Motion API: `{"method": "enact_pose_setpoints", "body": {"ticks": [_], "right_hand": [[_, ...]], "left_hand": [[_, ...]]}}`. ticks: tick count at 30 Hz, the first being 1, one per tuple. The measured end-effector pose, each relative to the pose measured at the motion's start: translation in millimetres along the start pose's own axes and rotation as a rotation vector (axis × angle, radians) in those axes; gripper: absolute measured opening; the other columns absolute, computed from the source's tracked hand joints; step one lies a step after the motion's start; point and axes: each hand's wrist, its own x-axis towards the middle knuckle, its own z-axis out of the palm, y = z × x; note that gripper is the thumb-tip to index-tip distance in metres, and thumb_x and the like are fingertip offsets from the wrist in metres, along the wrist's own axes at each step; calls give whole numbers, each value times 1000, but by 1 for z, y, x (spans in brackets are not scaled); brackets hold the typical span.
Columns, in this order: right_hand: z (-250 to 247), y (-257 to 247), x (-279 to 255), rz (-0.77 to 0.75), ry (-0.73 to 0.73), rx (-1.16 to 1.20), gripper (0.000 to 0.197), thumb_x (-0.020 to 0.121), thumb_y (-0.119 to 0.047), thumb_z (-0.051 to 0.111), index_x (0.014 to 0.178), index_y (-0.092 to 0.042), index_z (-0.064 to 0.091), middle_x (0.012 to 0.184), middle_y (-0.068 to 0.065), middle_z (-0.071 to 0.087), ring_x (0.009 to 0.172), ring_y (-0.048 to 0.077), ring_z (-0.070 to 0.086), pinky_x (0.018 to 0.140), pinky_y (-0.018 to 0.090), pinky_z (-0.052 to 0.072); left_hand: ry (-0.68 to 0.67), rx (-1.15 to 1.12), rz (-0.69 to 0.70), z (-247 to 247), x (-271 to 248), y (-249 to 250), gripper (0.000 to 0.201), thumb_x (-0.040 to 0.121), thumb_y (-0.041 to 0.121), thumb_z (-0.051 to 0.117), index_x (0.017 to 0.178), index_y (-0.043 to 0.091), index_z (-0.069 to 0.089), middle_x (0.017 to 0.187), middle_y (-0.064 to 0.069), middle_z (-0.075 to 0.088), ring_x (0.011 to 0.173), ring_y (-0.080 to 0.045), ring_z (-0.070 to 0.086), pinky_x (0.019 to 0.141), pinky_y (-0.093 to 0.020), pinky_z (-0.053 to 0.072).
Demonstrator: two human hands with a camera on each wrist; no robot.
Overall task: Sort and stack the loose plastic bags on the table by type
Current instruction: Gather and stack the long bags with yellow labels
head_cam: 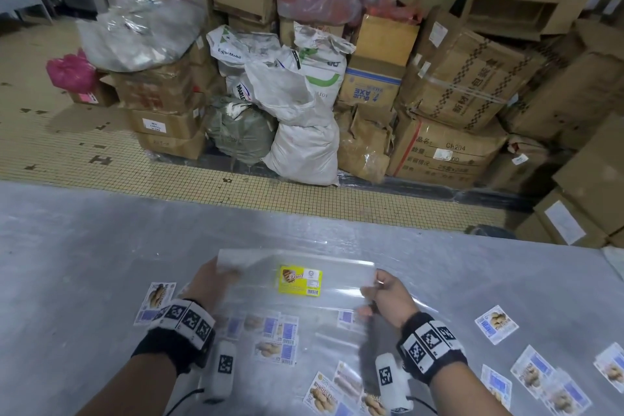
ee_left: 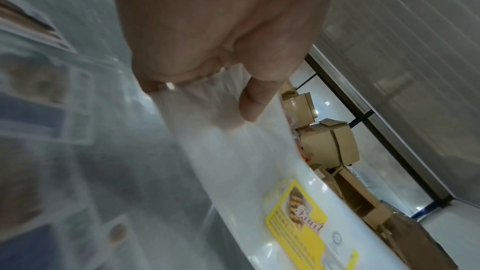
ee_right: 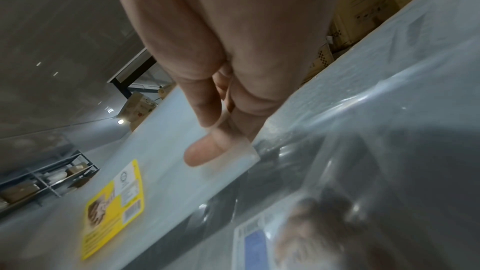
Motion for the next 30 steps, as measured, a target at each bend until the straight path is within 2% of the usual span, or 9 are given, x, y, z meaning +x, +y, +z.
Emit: {"method": "enact_pose_setpoints", "body": {"ticks": [4,8,13,17,19,21,23,28,30], "right_hand": [[1,-10,15,-59,20,98,27,92,11,52,103,-10,64,99,11,72,84,29,73,85,46,58],[-3,-28,38,-101,106,119,20,92,9,54,81,-8,56,74,4,56,70,20,65,76,34,56],[-3,-57,67,-132,167,103,27,96,4,51,75,-13,48,69,-3,57,75,18,71,68,23,52],[-7,-72,92,-144,207,93,5,94,4,53,99,2,51,82,14,49,79,20,62,62,14,50],[-13,-72,105,-151,231,73,24,94,2,53,115,11,45,87,26,43,75,14,58,63,15,50],[-16,-72,112,-140,237,73,10,95,2,52,104,2,50,89,23,53,74,12,58,69,19,53],[-19,-66,116,-113,235,92,20,94,5,52,100,-14,50,93,18,59,76,14,60,59,10,50],[-20,-52,123,-89,192,185,20,94,4,54,112,-5,54,91,18,60,75,20,62,60,20,56],[-20,-52,124,-91,207,164,17,95,0,53,111,-6,55,89,15,63,77,22,62,60,19,56]], "left_hand": [[113,-68,2,6,18,15,2,86,5,63,86,4,65,80,-13,66,76,-31,61,65,-31,44],[144,64,83,8,44,40,8,88,9,65,81,6,63,77,-5,59,76,-23,54,59,-23,34],[239,-80,98,16,82,70,10,86,11,69,93,11,62,100,-8,61,95,-25,55,81,-32,38],[248,-107,99,29,115,85,35,89,9,65,120,-4,57,108,-13,60,110,-35,56,80,-31,35],[241,-121,69,34,129,87,42,91,10,63,128,-4,53,127,-18,57,120,-36,52,91,-37,41],[177,-103,49,40,141,84,32,90,9,62,119,-3,59,125,-22,59,114,-39,56,98,-46,45],[116,-110,52,49,150,69,18,86,3,60,103,-1,63,104,-19,66,98,-36,62,86,-48,51],[75,-395,29,57,143,65,38,82,-5,57,96,31,58,97,-5,67,88,-25,64,78,-44,55],[64,-450,7,58,143,64,37,84,-7,59,93,29,60,94,-5,67,88,-26,64,79,-45,55]]}}
